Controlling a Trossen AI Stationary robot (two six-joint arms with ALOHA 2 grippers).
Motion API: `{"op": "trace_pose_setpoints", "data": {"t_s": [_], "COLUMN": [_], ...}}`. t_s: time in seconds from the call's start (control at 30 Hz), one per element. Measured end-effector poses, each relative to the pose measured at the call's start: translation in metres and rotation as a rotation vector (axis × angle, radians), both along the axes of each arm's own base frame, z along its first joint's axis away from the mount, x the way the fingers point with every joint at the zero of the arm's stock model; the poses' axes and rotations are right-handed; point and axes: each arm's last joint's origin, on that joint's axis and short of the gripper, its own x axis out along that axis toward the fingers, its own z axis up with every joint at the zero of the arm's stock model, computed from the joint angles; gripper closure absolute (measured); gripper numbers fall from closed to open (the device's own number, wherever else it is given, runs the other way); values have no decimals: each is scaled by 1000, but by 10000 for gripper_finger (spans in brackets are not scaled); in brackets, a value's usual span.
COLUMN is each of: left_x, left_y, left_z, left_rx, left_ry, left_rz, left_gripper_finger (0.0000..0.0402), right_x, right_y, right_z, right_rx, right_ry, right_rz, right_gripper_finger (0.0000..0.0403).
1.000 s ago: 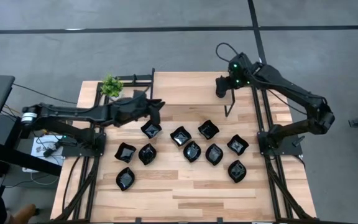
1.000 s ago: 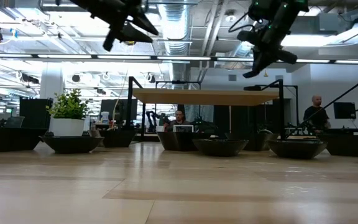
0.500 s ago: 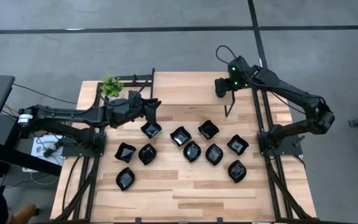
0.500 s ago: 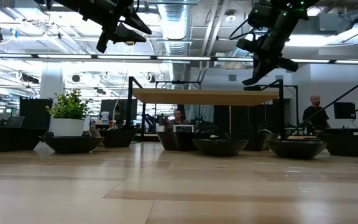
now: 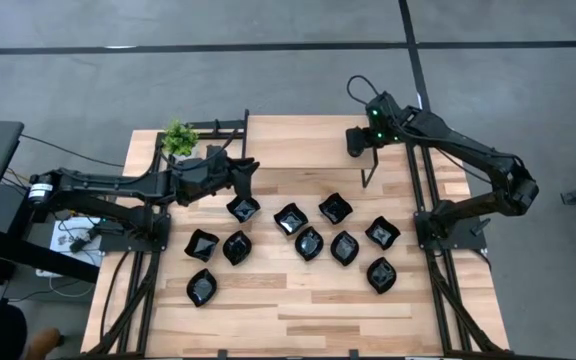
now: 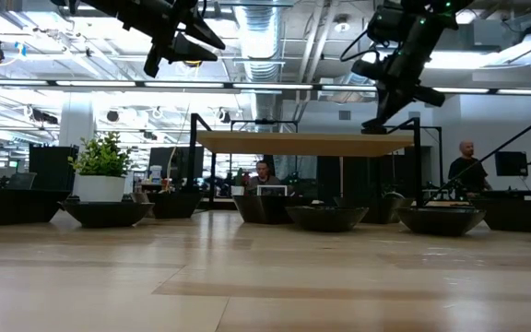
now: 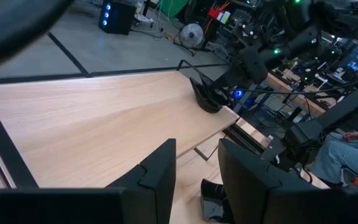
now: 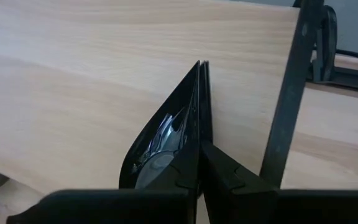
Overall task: Pick & Place Mini shaped plates
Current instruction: Stack the black plate on top of the black plate on the shelf
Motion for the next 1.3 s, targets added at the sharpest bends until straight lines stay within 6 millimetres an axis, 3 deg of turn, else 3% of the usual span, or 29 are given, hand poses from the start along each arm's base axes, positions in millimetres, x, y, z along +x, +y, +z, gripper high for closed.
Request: {"op": "trace_pose_setpoints", "data": {"t_s": [0.5, 0.9, 1.3], "left_x": [0, 0, 0], "left_y": [0, 0, 0], "left_z": [0, 1, 1], "left_rx": [0, 0, 0], "left_ry": [-4, -4, -4], "left_rz": [0, 0, 0], "left_gripper_finger": [280, 280, 280], "right_x": [1, 1, -4], "right_y": [-1, -2, 3], "right_z": [-1, 0, -4], "right_rx": [-9, -39, 0], "right_ry": [-3, -1, 73], "right_rz": [1, -5, 14], "right_gripper_finger": [397, 343, 346]}}
